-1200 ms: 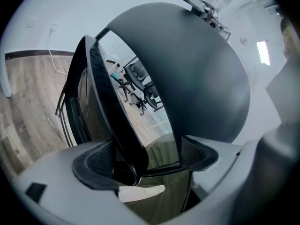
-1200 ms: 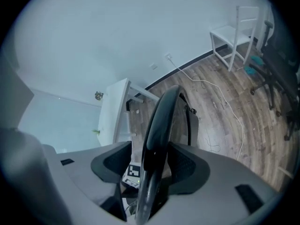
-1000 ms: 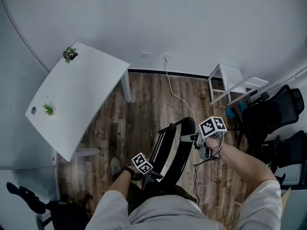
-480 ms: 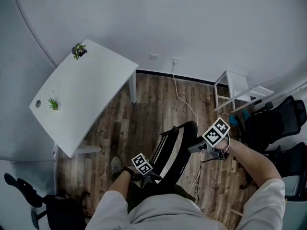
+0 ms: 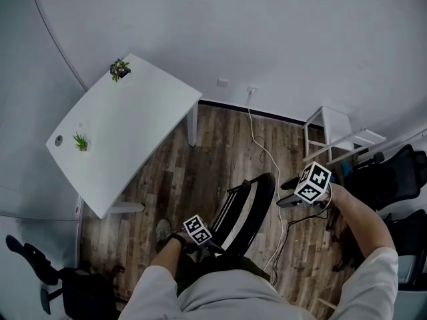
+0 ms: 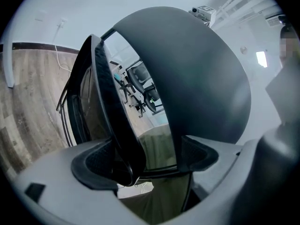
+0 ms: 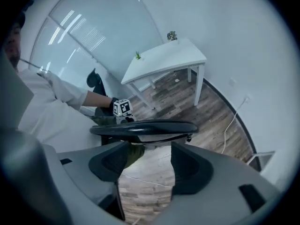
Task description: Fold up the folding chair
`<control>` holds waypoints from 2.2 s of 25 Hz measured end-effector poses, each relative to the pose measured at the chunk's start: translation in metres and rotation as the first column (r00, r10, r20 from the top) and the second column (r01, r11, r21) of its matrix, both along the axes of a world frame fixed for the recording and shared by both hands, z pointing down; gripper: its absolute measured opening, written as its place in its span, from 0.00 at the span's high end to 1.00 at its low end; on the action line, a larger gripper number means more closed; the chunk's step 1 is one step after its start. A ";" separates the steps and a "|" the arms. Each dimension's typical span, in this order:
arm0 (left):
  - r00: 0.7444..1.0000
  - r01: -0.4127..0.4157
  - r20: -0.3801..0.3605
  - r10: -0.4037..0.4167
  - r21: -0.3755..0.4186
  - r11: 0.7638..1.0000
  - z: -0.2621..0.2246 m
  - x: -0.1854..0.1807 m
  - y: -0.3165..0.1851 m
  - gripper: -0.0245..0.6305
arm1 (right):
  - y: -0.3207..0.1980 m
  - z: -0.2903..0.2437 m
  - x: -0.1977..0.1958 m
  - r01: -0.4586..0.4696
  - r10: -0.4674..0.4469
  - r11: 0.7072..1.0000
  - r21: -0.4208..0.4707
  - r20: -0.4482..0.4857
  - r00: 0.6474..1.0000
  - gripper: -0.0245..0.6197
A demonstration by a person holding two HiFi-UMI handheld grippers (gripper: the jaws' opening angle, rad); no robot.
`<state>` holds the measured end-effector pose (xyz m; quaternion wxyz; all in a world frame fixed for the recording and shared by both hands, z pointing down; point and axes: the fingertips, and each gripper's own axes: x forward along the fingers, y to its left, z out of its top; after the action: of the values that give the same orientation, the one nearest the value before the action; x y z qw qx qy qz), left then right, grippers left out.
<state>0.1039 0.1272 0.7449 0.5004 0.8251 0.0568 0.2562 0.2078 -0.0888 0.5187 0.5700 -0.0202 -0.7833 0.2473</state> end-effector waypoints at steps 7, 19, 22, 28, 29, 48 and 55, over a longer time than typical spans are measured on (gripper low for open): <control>1.000 -0.005 0.002 0.005 -0.005 1.000 0.002 -0.003 -0.003 0.29 | -0.021 0.015 -0.015 0.346 -0.340 0.900 0.264 -0.070 0.938 0.47; 1.000 -0.003 0.026 0.003 -0.010 1.000 0.001 -0.008 -0.003 0.29 | -0.019 0.059 -0.031 0.796 -0.763 0.383 0.469 -0.325 0.559 0.45; 0.999 0.000 0.036 0.001 -0.010 1.000 0.000 -0.008 -0.004 0.29 | -0.018 0.076 -0.036 0.832 -0.805 0.273 0.483 -0.359 0.472 0.47; 0.997 0.033 0.069 -0.033 -0.002 0.999 0.001 -0.016 -0.006 0.29 | -0.022 0.092 -0.046 0.845 -0.842 0.068 0.531 -0.424 0.334 0.65; 0.996 0.049 0.074 -0.049 0.002 0.999 0.001 -0.019 -0.008 0.29 | -0.024 0.093 -0.048 0.845 -0.842 0.032 0.534 -0.441 0.311 0.66; 0.958 0.269 0.069 -0.280 0.130 0.954 -0.051 -0.086 -0.011 0.29 | -0.022 0.101 -0.043 0.846 -0.848 -0.028 0.532 -0.461 0.262 0.70; 0.934 0.314 0.059 -0.352 0.333 0.889 -0.132 -0.083 -0.030 0.29 | -0.029 0.100 -0.053 0.847 -0.861 -0.016 0.532 -0.438 0.259 0.69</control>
<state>0.0209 0.0974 0.6127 0.3998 0.8757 -0.1572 0.2205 0.1551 -0.1177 0.6185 0.5502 -0.2818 -0.6342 -0.4644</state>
